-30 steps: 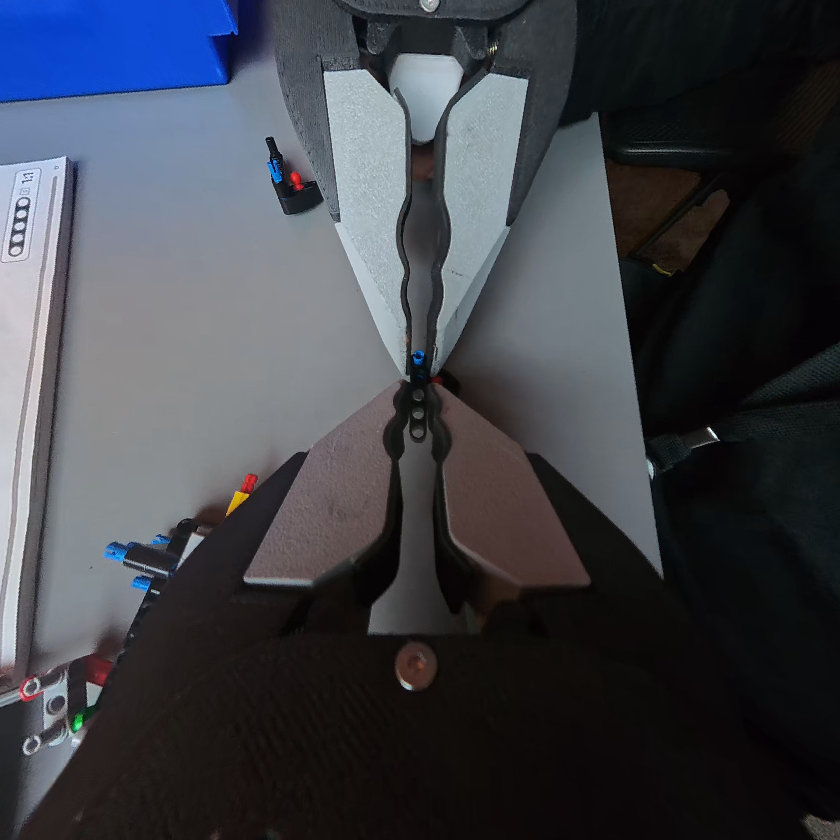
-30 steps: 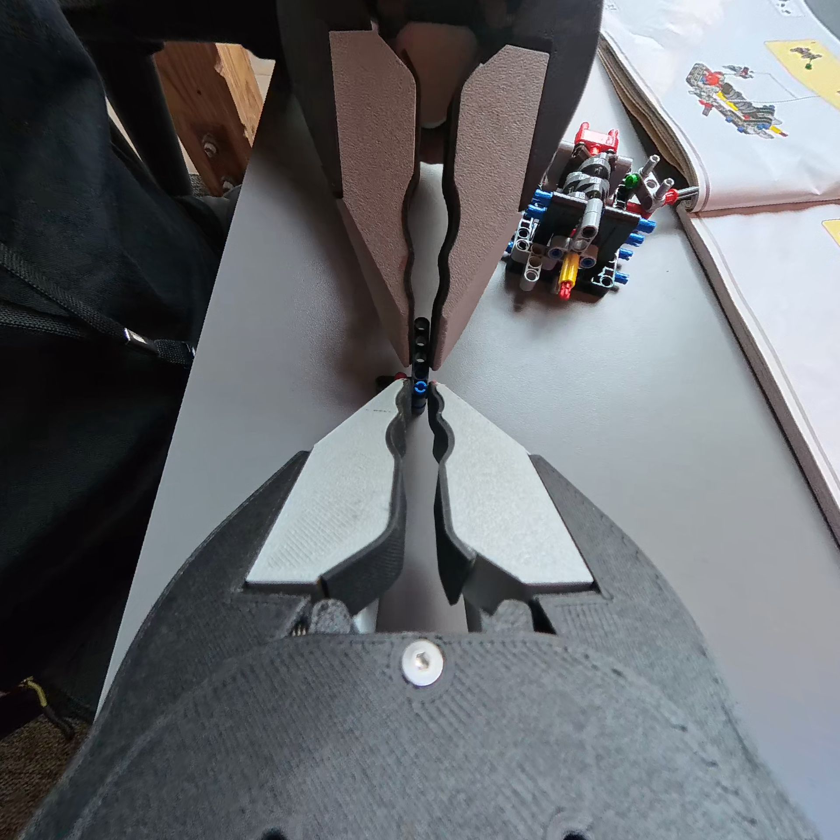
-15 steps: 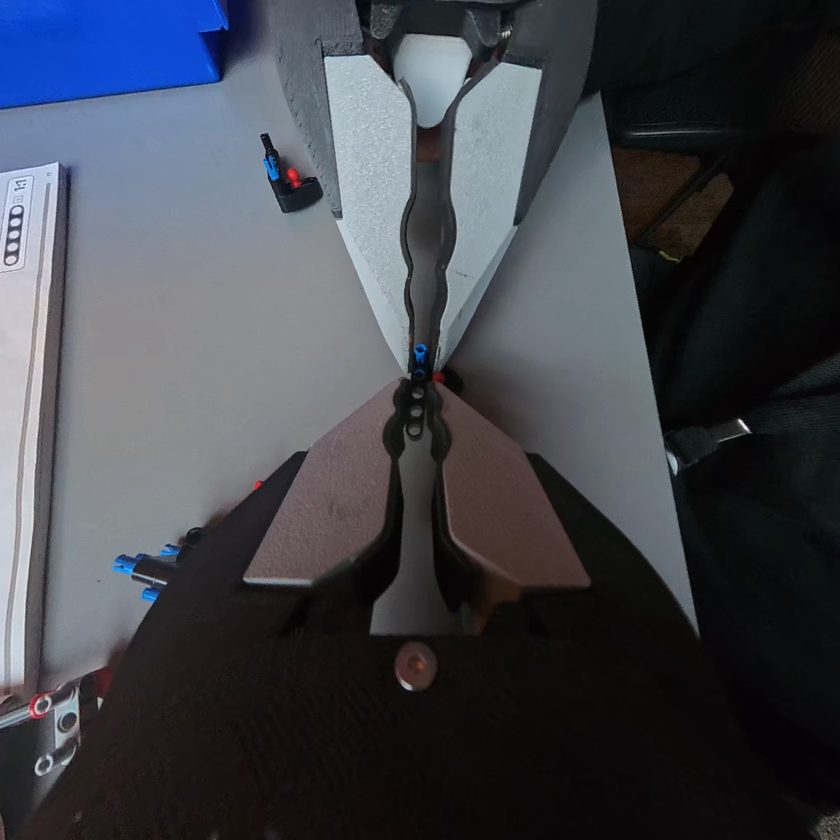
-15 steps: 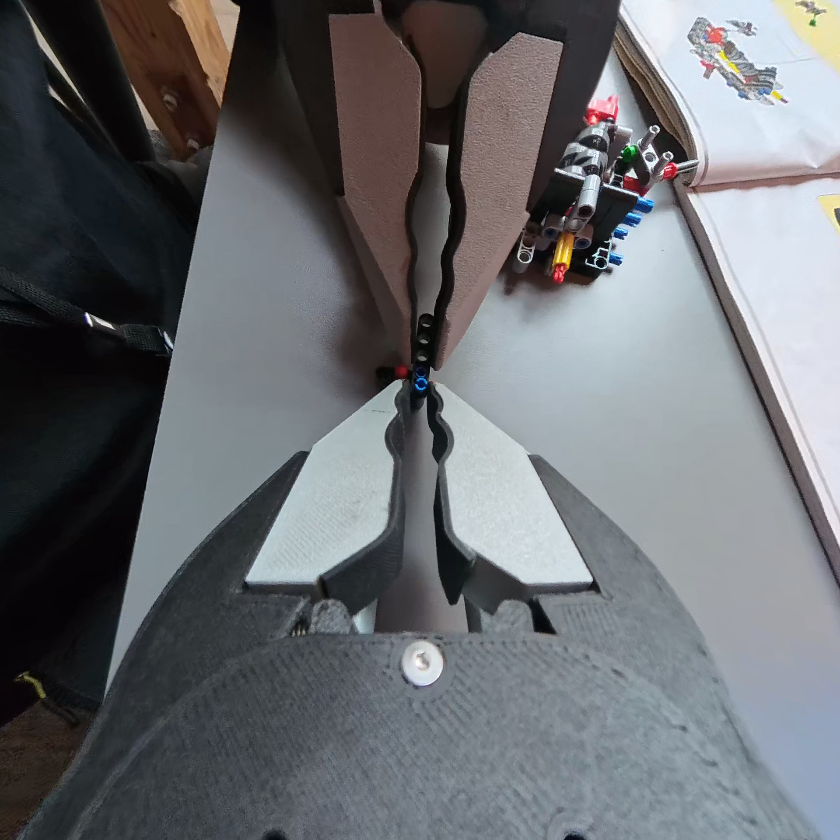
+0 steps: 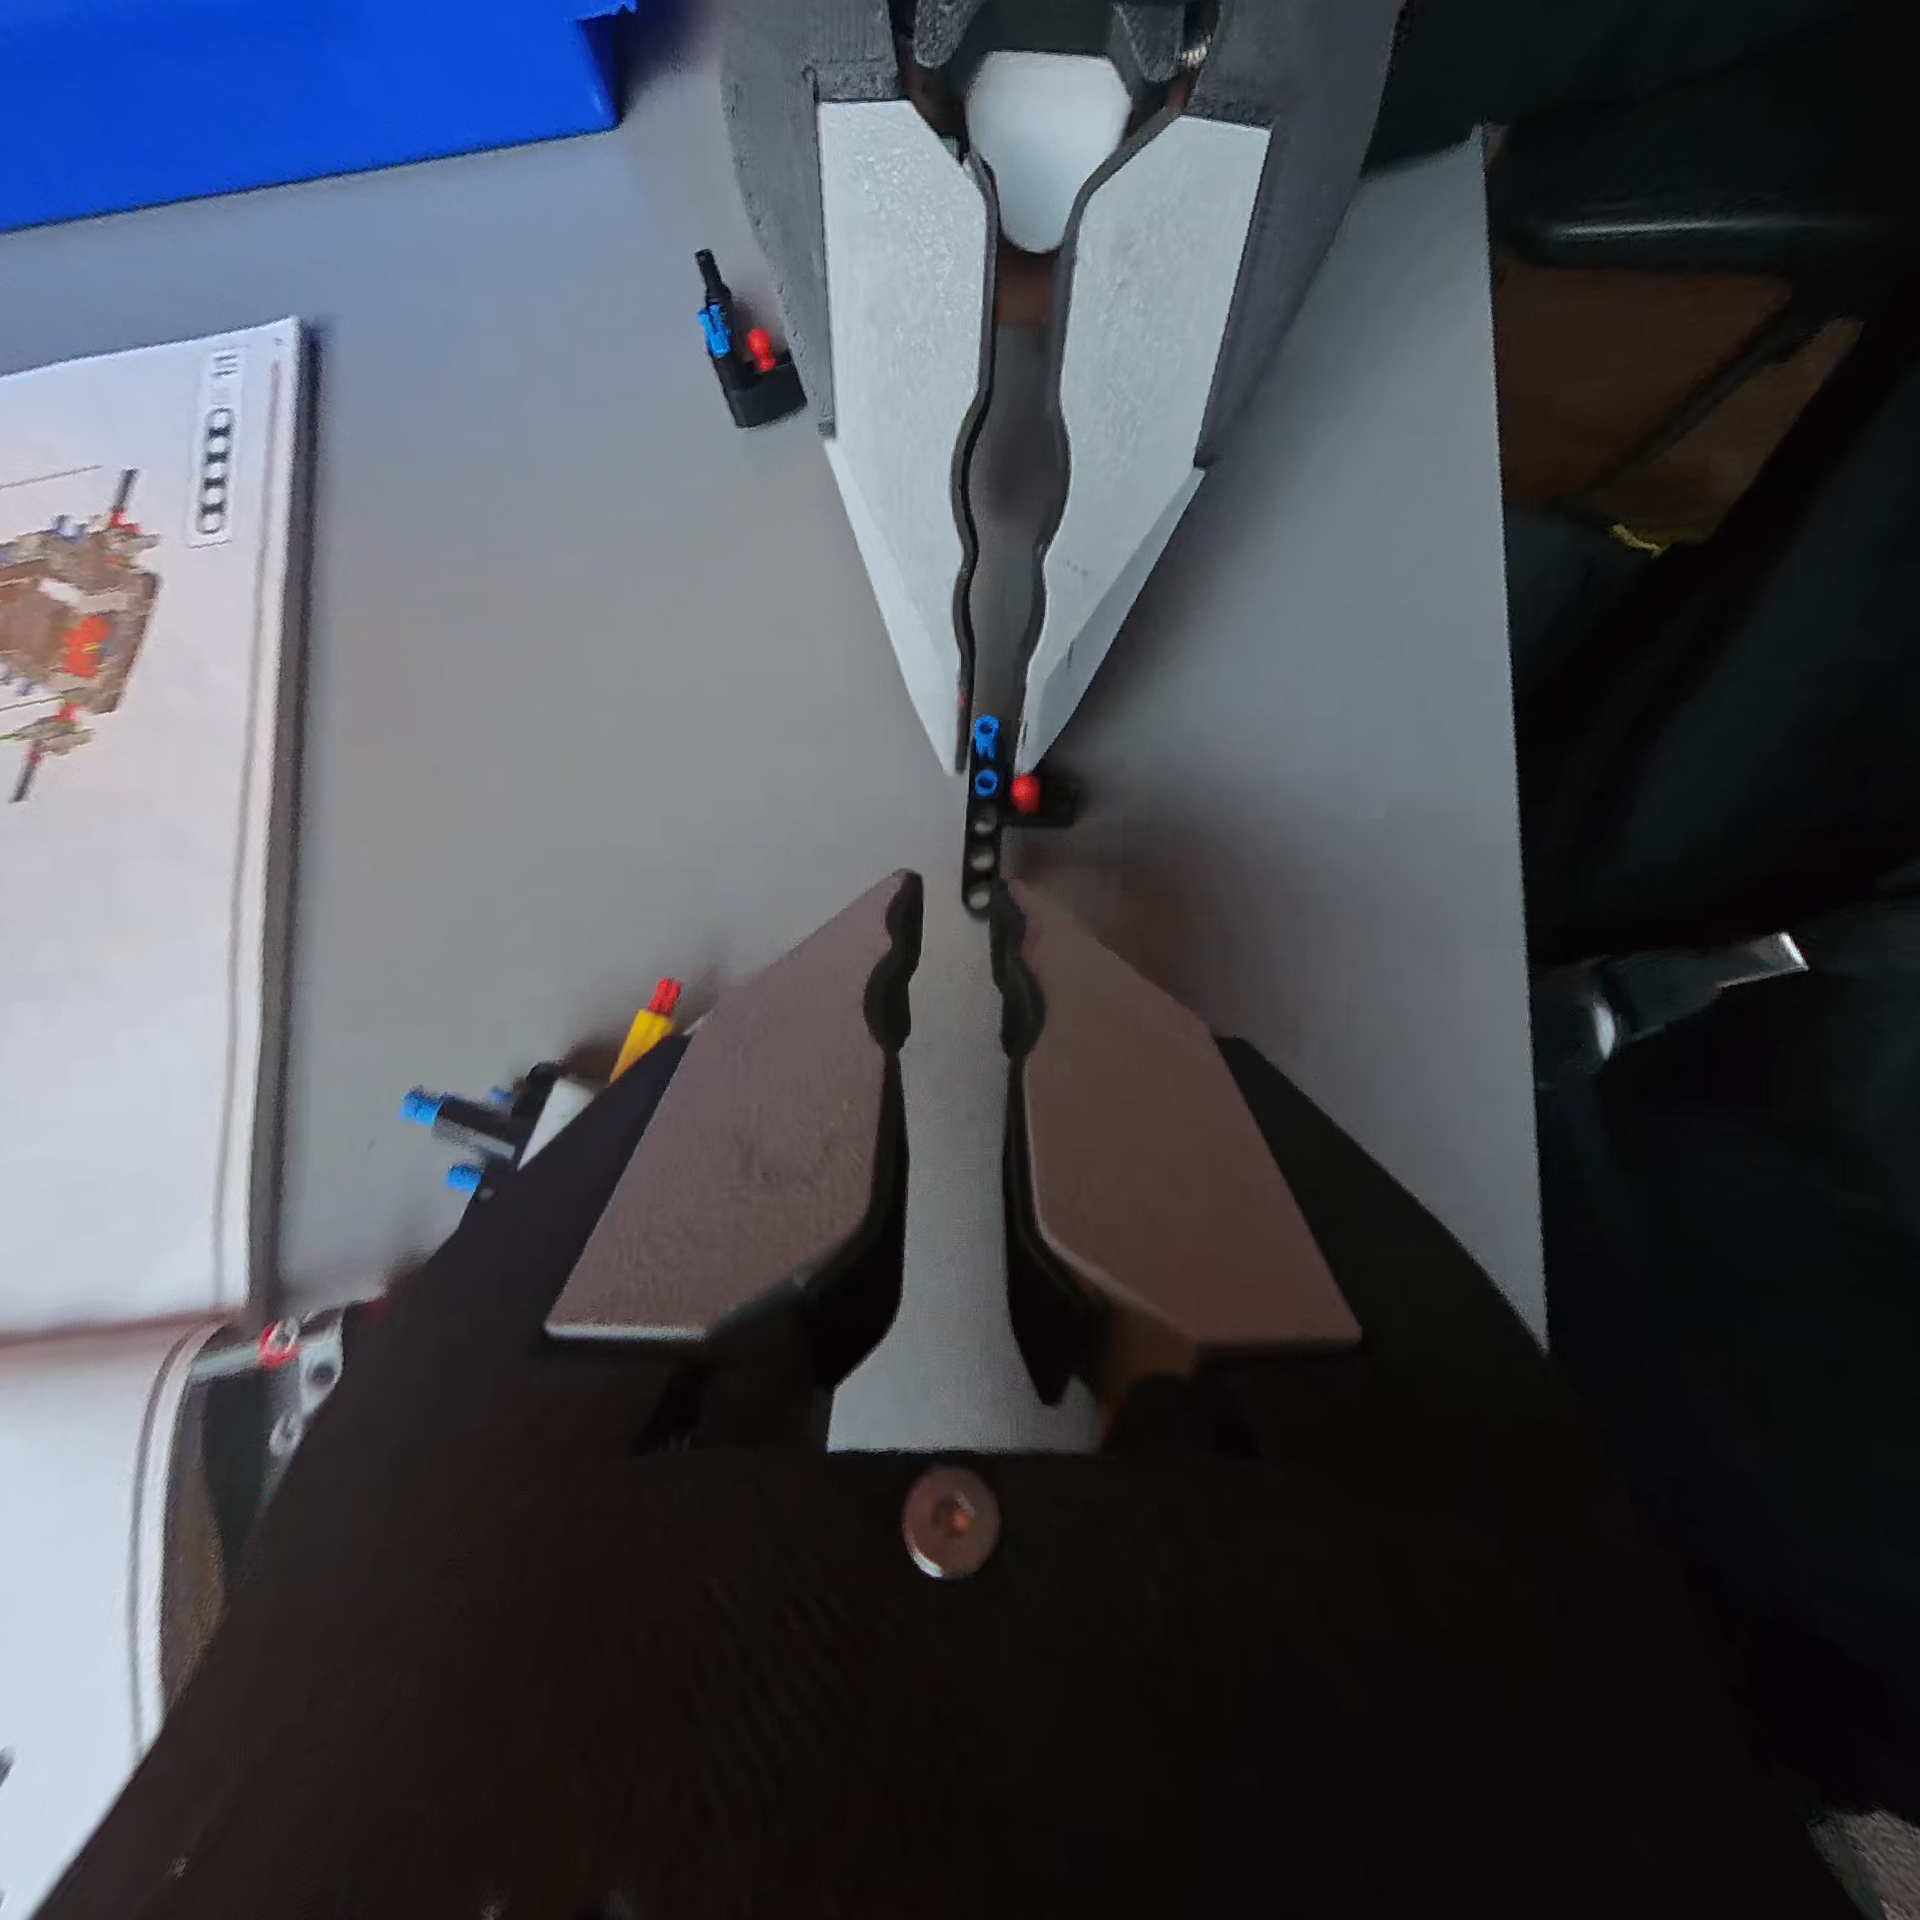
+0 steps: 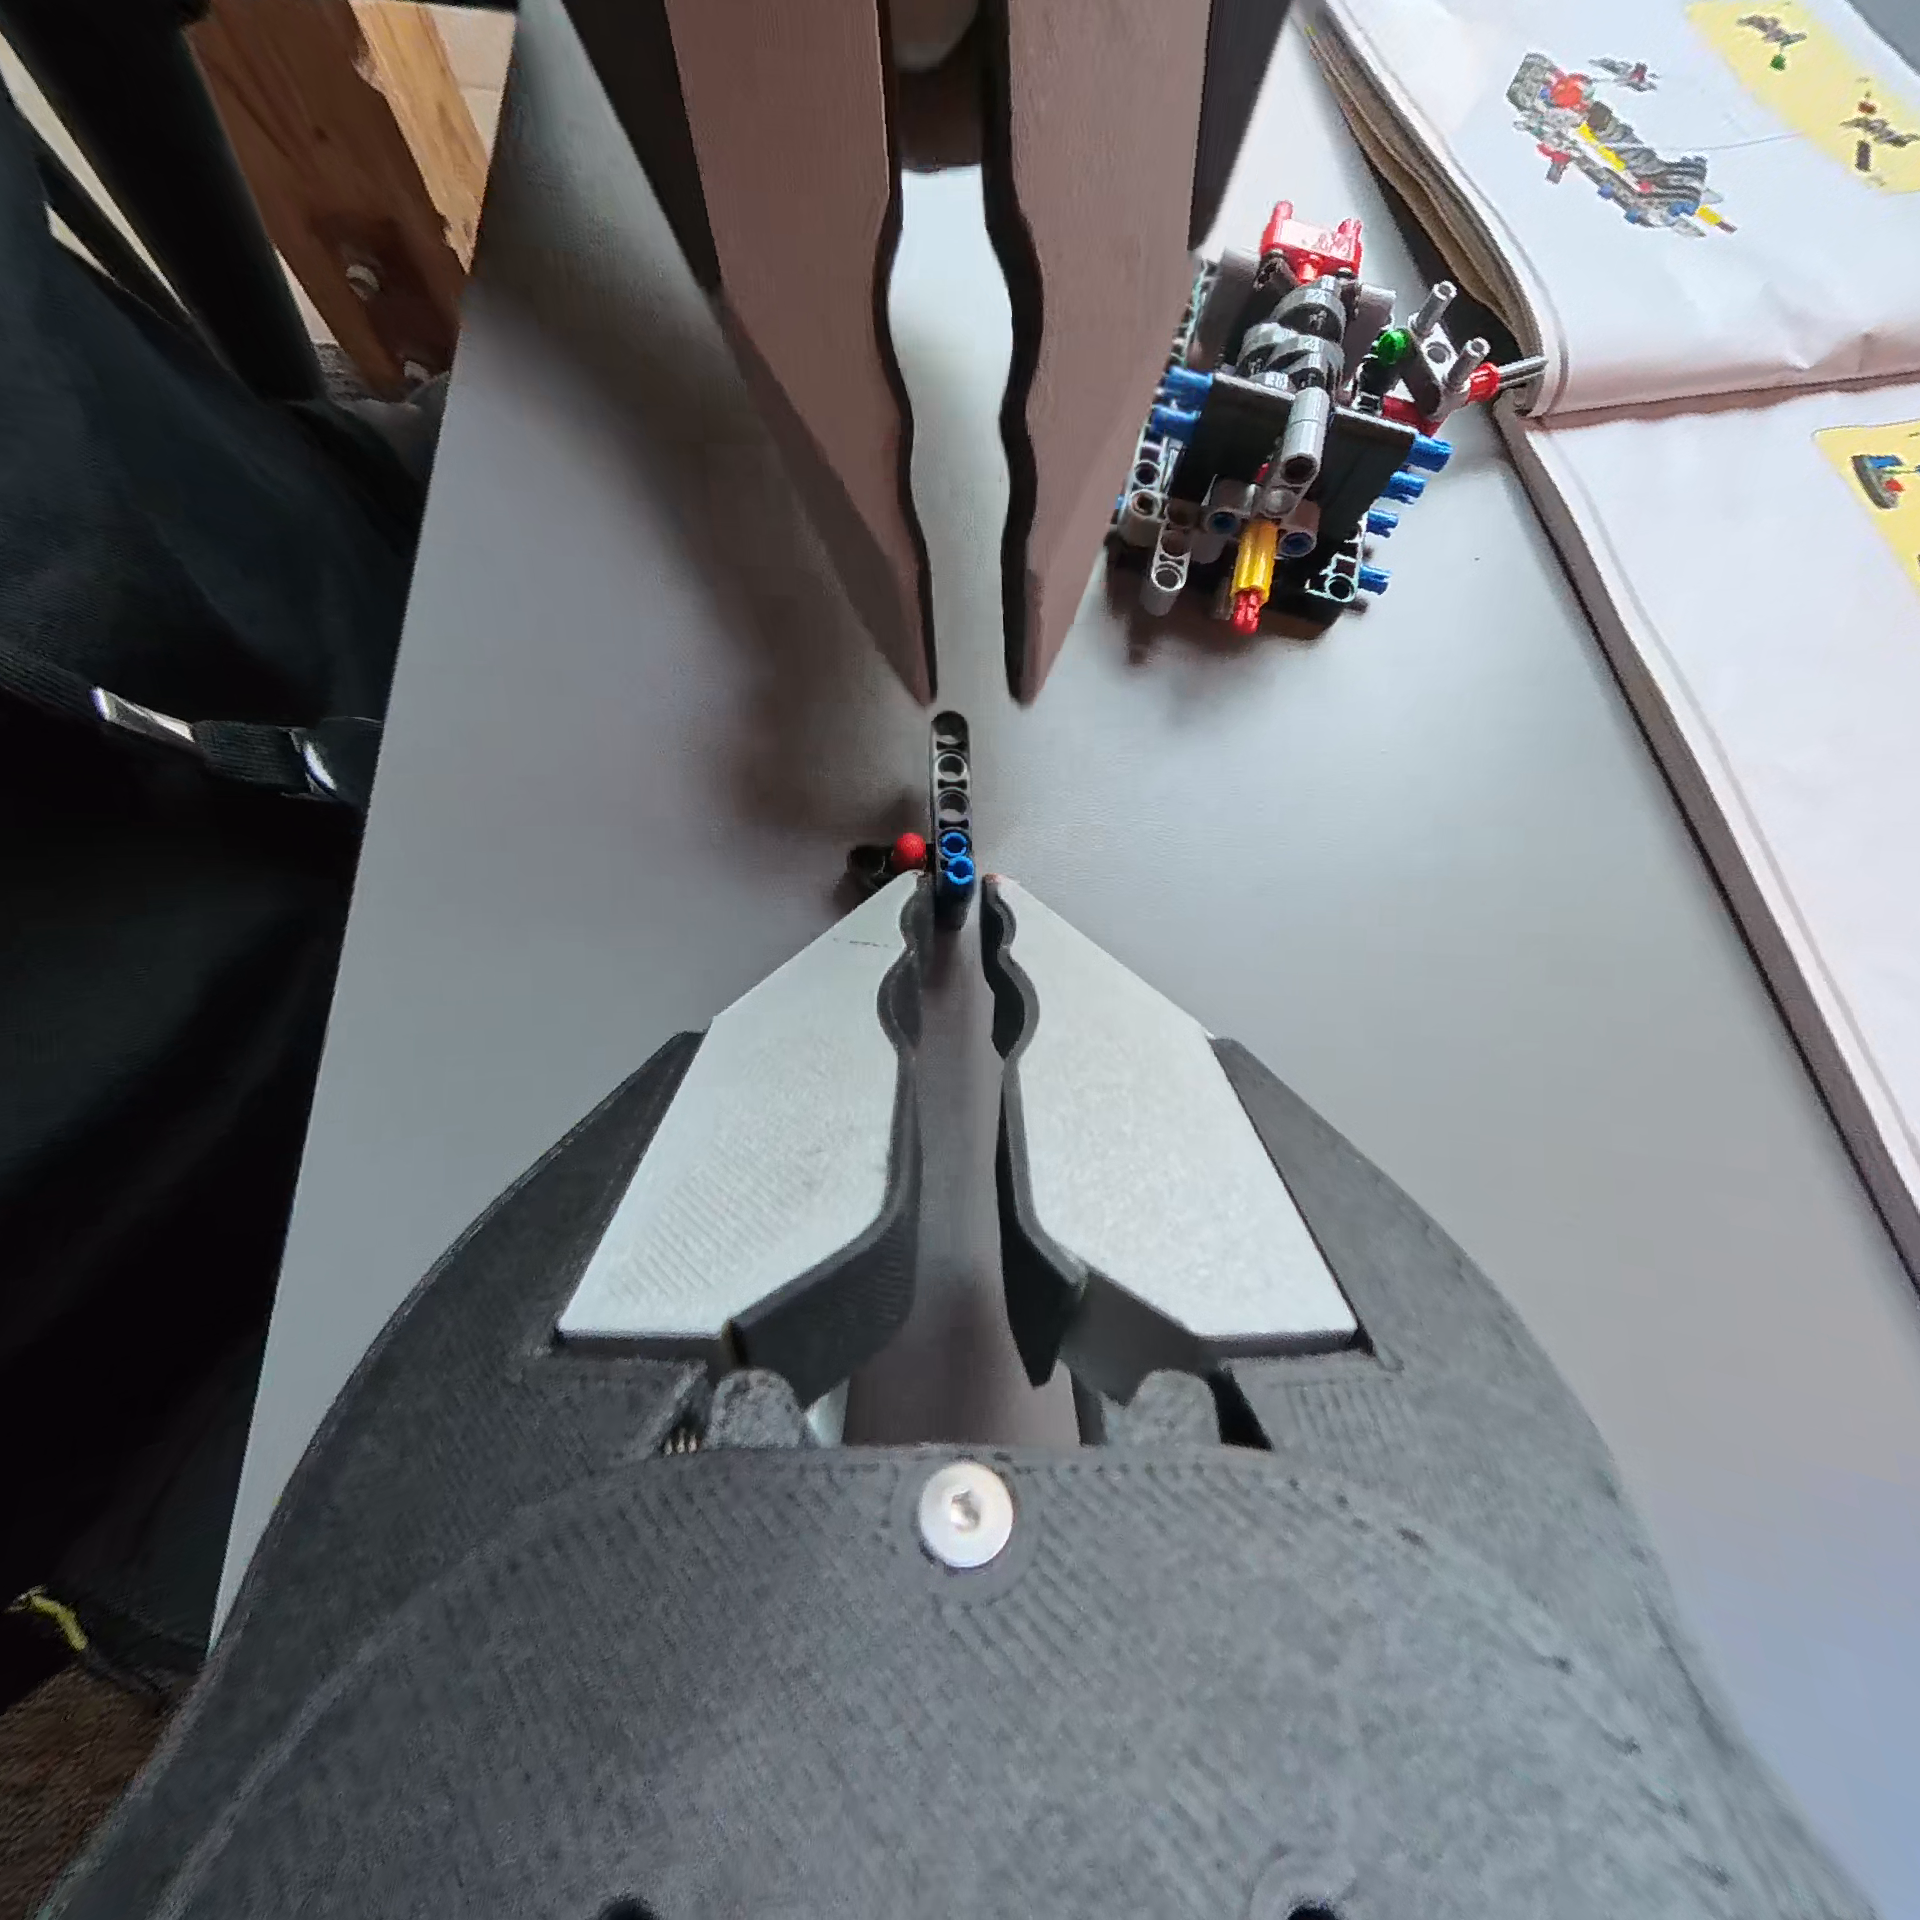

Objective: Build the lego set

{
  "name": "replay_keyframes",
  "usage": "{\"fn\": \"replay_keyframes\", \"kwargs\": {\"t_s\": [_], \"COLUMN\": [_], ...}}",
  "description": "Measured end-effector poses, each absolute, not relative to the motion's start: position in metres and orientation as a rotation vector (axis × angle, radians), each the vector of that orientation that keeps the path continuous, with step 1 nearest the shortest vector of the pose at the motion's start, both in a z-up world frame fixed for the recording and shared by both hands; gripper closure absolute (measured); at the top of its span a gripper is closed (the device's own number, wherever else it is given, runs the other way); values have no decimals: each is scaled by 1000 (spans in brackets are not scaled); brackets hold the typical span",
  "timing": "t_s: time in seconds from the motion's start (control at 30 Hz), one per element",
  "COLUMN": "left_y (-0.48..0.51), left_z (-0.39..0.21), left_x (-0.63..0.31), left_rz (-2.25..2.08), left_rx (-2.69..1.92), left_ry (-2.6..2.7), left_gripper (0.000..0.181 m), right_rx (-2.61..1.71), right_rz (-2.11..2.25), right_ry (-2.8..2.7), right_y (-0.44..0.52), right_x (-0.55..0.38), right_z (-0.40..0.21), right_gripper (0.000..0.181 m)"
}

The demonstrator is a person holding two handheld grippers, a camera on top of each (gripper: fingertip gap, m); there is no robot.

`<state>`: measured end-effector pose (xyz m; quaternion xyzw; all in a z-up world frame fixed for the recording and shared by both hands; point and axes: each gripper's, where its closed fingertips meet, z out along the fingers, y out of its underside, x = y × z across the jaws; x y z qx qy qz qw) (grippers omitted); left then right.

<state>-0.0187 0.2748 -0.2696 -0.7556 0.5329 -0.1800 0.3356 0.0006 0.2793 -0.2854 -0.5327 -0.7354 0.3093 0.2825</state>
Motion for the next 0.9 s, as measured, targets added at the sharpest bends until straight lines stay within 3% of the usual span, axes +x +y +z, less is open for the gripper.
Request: {"fn": "replay_keyframes", "kwargs": {"t_s": [0.37, 0.9], "left_y": [245, 243], "left_z": [-251, -280], "left_x": [-110, -264], "left_rz": [-288, -16], "left_rx": [-2099, -2380], "left_ry": [1115, 612], "left_gripper": [173, 176], "right_rx": [-1435, -1355], "right_rz": [839, 807], "right_ry": [-1919, -1689], "right_y": [285, 309], "right_x": [9, 15], "right_z": [-280, -255], "right_gripper": [167, 169]}}
